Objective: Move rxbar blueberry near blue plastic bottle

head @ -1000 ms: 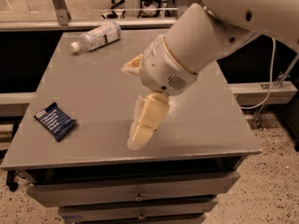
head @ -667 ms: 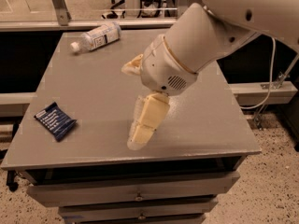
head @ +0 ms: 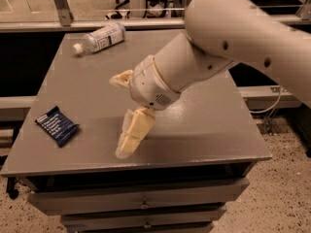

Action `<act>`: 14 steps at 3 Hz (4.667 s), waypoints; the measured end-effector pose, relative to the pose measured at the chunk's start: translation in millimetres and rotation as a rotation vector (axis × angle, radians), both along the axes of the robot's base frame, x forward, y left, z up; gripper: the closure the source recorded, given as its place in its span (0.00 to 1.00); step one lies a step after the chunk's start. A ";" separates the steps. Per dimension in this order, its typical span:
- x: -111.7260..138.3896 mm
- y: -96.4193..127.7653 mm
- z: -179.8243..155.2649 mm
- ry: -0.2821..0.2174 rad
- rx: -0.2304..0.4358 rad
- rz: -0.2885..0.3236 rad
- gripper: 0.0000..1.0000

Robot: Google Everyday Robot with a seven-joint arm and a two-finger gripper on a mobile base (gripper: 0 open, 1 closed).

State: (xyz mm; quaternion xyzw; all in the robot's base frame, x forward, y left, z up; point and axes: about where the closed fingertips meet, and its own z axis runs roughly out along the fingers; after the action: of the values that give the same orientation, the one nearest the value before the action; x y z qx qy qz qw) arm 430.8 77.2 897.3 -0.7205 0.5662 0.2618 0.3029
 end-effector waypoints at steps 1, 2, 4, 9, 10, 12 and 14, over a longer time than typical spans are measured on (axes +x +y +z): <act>13.8 39.8 -21.3 0.012 0.088 0.055 0.00; 29.5 81.8 -34.7 0.036 0.182 0.090 0.00; 40.7 129.7 -54.2 0.075 0.286 0.098 0.00; 63.3 139.7 -25.0 0.050 0.334 -0.011 1.00; 63.2 125.3 -18.9 0.032 0.295 -0.027 0.82; 64.1 125.1 -30.5 0.051 0.289 -0.061 0.36; 63.2 122.1 -43.4 0.073 0.283 -0.086 0.00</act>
Offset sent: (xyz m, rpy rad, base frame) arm 0.0529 0.1294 -0.0491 0.3021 0.0702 0.1170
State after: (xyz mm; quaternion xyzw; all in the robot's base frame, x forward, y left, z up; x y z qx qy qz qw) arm 494.0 199.3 853.9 -0.6358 0.5645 0.3519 0.3914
